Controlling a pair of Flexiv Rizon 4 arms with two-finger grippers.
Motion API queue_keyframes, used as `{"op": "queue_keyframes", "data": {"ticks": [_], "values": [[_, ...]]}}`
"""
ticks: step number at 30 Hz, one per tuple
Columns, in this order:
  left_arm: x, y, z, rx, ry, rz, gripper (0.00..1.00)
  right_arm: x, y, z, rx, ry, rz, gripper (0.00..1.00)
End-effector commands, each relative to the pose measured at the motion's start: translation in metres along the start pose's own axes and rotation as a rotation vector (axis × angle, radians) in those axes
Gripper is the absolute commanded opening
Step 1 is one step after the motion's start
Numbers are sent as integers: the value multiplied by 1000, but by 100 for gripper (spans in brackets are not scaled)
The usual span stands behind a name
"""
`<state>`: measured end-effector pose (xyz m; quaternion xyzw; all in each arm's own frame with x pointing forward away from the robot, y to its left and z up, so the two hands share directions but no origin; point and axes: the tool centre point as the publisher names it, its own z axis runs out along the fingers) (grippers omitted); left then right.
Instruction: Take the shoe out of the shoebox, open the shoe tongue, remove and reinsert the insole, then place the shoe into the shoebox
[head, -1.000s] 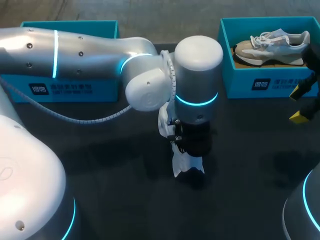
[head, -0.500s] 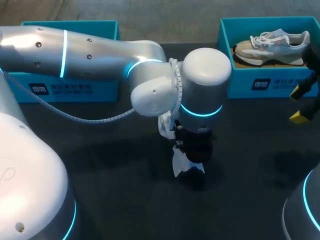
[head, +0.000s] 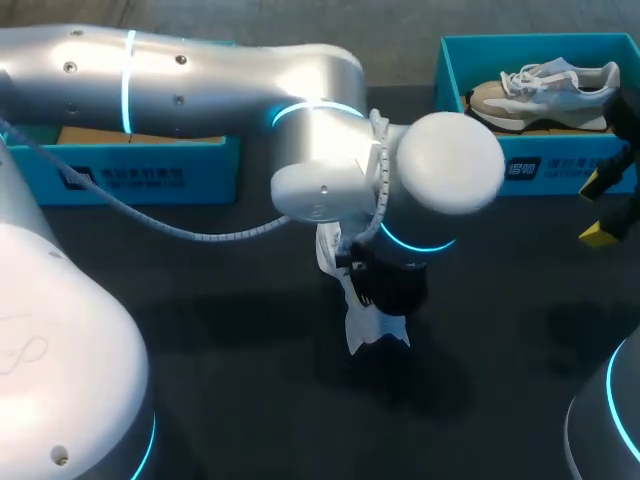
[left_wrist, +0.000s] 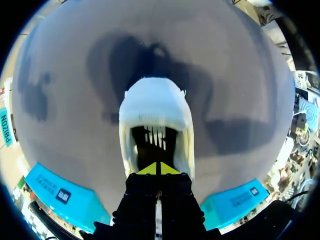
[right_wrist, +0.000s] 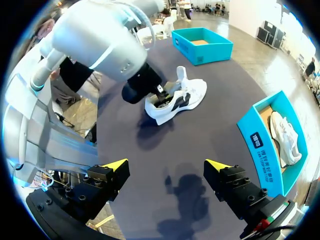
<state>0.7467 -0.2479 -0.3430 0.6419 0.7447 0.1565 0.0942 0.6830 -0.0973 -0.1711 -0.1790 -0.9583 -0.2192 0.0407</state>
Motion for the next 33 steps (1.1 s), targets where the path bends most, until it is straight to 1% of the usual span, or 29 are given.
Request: {"op": "queue_keyframes", "data": {"ticks": [1, 8, 9, 10, 11, 13, 14, 15, 16, 17, 22, 27, 33], "values": [[3, 6, -2, -21, 5, -8, 0, -2, 1, 1, 5, 3, 2, 100], [5, 18, 7, -33, 18, -29, 0, -2, 1, 1, 5, 3, 2, 100], [6, 19, 8, -33, 18, -31, 5, -2, 1, 1, 5, 3, 2, 100], [6, 20, 8, -35, 19, -34, 14, -2, 1, 1, 5, 3, 2, 100], [6, 21, 9, -34, 21, -34, 25, -2, 1, 1, 5, 3, 2, 100], [6, 21, 9, -39, 21, -39, 37, -2, 1, 1, 5, 3, 2, 100], [6, 21, 9, -39, 22, -39, 50, -2, 1, 1, 5, 3, 2, 100], [5, 22, 8, -42, 22, -40, 85, -2, 1, 1, 5, 3, 2, 100], [5, 22, 7, -41, 21, -41, 97, -2, 1, 1, 5, 3, 2, 100], [4, 22, 6, -41, 20, -42, 100, -2, 1, 1, 5, 3, 2, 100], [4, 21, 4, -38, 16, -43, 100, -2, 1, 1, 5, 3, 2, 100], [8, 21, 5, -25, 5, -47, 100, -2, 1, 1, 5, 3, 2, 100], [13, 22, 11, -6, 23, -39, 100, -2, 1, 1, 5, 3, 2, 100]]}}
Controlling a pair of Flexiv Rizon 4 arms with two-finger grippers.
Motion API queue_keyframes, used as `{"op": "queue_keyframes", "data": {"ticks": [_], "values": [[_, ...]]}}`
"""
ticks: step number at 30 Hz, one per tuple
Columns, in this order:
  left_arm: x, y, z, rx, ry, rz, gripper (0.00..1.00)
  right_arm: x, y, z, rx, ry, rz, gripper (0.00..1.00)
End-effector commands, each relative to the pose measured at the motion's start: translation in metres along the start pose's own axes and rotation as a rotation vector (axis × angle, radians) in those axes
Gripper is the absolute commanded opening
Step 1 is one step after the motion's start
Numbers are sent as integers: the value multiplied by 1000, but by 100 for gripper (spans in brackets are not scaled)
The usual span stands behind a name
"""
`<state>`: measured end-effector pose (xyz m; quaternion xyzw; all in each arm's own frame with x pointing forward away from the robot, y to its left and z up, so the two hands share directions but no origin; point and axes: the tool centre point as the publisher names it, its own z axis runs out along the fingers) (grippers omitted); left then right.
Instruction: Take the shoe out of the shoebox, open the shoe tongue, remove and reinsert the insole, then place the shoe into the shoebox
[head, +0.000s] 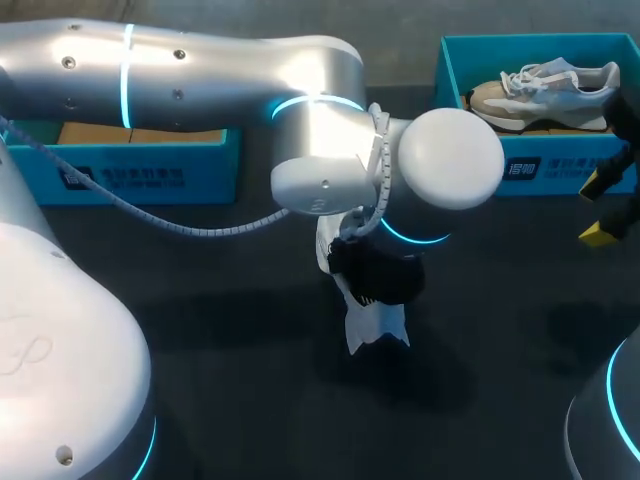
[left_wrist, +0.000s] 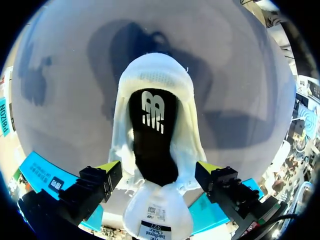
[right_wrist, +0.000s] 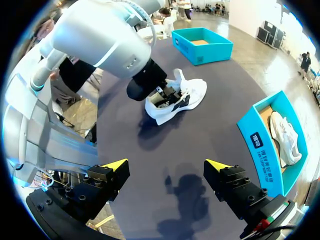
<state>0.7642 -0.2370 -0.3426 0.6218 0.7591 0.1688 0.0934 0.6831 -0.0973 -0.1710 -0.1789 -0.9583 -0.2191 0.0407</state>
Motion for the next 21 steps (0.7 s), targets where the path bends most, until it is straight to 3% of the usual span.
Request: {"op": "queue_keyframes", "data": {"ticks": [1, 21], "values": [[5, 4, 6, 16, 0, 11, 100, -2, 1, 1, 5, 3, 2, 100], [7, 30, 12, 37, 31, 23, 100, -2, 1, 1, 5, 3, 2, 100]]}}
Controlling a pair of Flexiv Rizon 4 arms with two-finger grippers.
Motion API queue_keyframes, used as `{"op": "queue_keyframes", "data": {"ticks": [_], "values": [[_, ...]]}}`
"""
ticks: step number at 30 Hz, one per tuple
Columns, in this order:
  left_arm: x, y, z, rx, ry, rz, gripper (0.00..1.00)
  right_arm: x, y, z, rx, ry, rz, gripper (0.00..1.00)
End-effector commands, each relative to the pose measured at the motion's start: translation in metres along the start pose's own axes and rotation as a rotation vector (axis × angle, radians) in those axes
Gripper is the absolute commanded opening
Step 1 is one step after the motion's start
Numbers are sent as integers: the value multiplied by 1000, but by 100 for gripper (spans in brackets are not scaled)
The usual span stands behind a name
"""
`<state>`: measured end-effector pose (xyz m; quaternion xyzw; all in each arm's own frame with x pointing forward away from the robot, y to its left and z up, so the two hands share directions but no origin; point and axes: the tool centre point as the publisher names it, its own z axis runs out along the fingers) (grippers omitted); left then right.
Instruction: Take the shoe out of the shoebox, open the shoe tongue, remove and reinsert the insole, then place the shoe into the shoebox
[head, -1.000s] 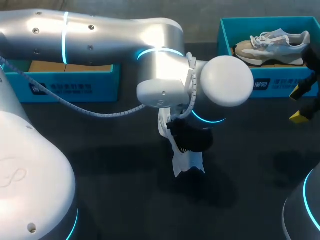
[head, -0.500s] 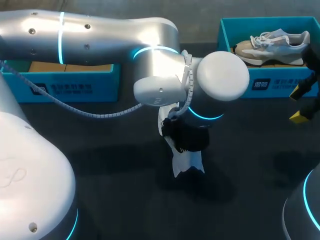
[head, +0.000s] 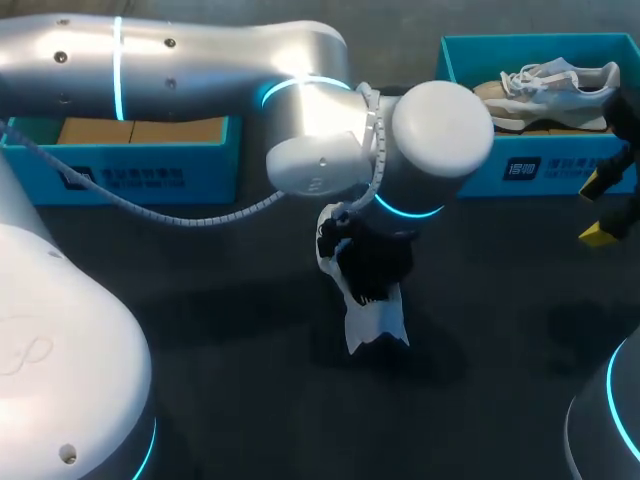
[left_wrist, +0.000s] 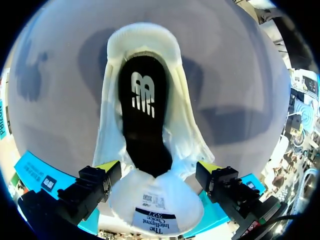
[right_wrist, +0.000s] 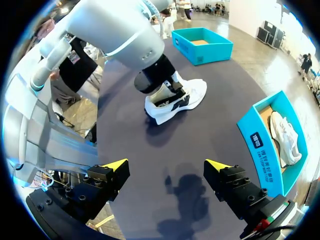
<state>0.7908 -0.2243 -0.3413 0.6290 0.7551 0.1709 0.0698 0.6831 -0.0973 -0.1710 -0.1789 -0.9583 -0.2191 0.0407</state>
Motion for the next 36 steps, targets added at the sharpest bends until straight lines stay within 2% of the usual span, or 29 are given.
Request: {"op": "queue_keyframes", "data": {"ticks": [1, 6, 15, 20, 22, 25, 27, 31, 36], "values": [[0, 4, 2, 14, -8, -2, 100, -2, 1, 1, 5, 3, 2, 100], [2, 10, -4, 5, -23, 9, 100, -2, 1, 1, 5, 3, 2, 100], [20, 46, -22, -27, -24, 23, 100, -2, 1, 1, 5, 3, 2, 100], [19, 57, -25, -37, -9, 18, 100, -2, 1, 1, 5, 3, 2, 100], [16, 59, -25, -35, -9, 19, 85, -2, 1, 1, 5, 3, 2, 100], [11, 60, -24, -31, -11, 35, 55, -2, 1, 1, 5, 3, 2, 100], [8, 60, -22, -27, -6, 47, 55, -2, 1, 1, 5, 3, 2, 100], [3, 61, -19, -17, -5, 51, 42, -2, 1, 1, 5, 3, 2, 100], [0, 55, -12, 8, 0, 60, 43, -2, 1, 1, 5, 3, 2, 100]]}}
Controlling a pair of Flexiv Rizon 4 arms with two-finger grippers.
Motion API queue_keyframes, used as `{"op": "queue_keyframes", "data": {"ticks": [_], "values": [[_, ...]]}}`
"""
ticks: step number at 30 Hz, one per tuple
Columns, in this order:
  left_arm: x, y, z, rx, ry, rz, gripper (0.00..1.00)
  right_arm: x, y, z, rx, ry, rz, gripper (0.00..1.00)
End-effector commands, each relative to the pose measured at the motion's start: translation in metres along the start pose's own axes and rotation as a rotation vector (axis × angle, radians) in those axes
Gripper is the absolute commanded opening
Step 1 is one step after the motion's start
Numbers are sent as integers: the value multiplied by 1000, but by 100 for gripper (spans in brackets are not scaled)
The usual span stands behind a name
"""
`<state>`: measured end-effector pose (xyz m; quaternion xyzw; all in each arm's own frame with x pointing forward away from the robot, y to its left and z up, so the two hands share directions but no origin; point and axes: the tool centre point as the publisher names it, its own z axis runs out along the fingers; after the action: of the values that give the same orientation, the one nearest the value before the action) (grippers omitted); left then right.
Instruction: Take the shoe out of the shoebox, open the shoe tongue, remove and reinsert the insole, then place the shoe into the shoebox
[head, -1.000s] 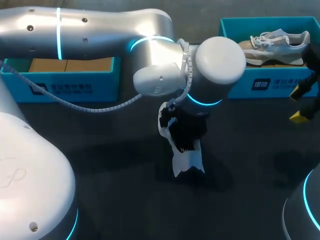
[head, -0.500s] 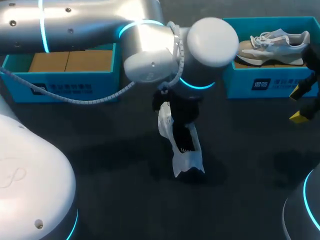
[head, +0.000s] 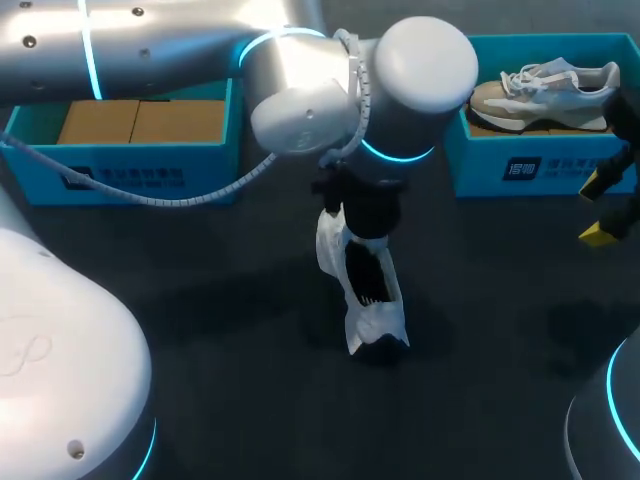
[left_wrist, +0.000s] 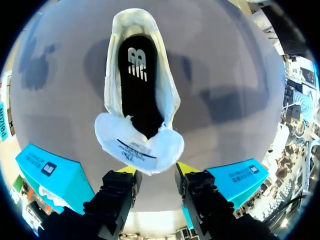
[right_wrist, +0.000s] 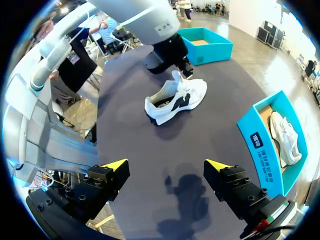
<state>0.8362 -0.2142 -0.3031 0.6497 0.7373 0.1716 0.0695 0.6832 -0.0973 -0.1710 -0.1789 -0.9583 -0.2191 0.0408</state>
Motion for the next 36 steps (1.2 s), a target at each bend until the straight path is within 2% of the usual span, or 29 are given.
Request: {"op": "queue_keyframes", "data": {"ticks": [1, 8, 15, 25, 36], "values": [[-5, -4, 9, 23, 10, 13, 42, -2, 1, 1, 5, 3, 2, 100], [-1, -17, 15, 64, 8, 6, 39, -2, 1, 1, 5, 3, 2, 100], [-4, -30, 10, 73, 2, 10, 42, -2, 1, 1, 5, 3, 2, 100], [2, -27, -5, 52, -15, -34, 46, -2, 1, 1, 5, 3, 2, 100], [6, -23, 2, 59, -26, -54, 45, -2, 1, 1, 5, 3, 2, 100]]}}
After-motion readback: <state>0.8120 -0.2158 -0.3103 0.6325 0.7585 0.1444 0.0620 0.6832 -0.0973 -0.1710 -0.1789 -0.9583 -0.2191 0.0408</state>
